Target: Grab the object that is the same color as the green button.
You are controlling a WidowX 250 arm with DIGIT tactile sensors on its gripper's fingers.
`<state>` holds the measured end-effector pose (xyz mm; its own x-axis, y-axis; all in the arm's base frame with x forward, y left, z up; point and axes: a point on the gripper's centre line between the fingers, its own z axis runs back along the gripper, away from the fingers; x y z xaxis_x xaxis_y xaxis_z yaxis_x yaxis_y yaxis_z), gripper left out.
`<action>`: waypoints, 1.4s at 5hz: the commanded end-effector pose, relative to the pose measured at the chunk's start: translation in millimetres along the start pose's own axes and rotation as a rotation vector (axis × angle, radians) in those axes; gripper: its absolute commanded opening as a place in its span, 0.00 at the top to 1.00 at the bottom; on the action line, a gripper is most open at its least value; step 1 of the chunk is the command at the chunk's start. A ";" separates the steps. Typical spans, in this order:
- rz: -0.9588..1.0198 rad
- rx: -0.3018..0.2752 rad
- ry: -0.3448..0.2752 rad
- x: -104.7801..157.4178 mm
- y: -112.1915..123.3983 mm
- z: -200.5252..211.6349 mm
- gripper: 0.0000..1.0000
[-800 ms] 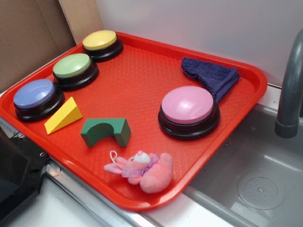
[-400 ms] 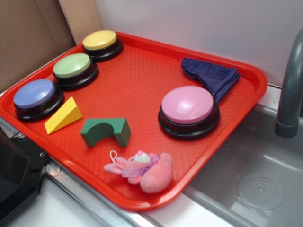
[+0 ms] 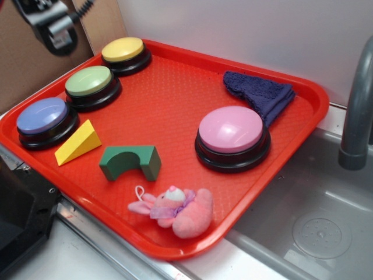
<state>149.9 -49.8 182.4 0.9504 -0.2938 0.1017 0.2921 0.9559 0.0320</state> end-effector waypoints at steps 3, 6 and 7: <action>-0.538 -0.081 -0.056 14.6 -36.0 -116.4 0.00; -0.561 -0.081 0.001 6.6 -32.7 -167.4 0.00; -0.524 -0.104 -0.028 8.6 -27.3 -167.9 1.00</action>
<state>174.7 -78.0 17.5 0.6748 -0.7268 0.1281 0.7337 0.6794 -0.0107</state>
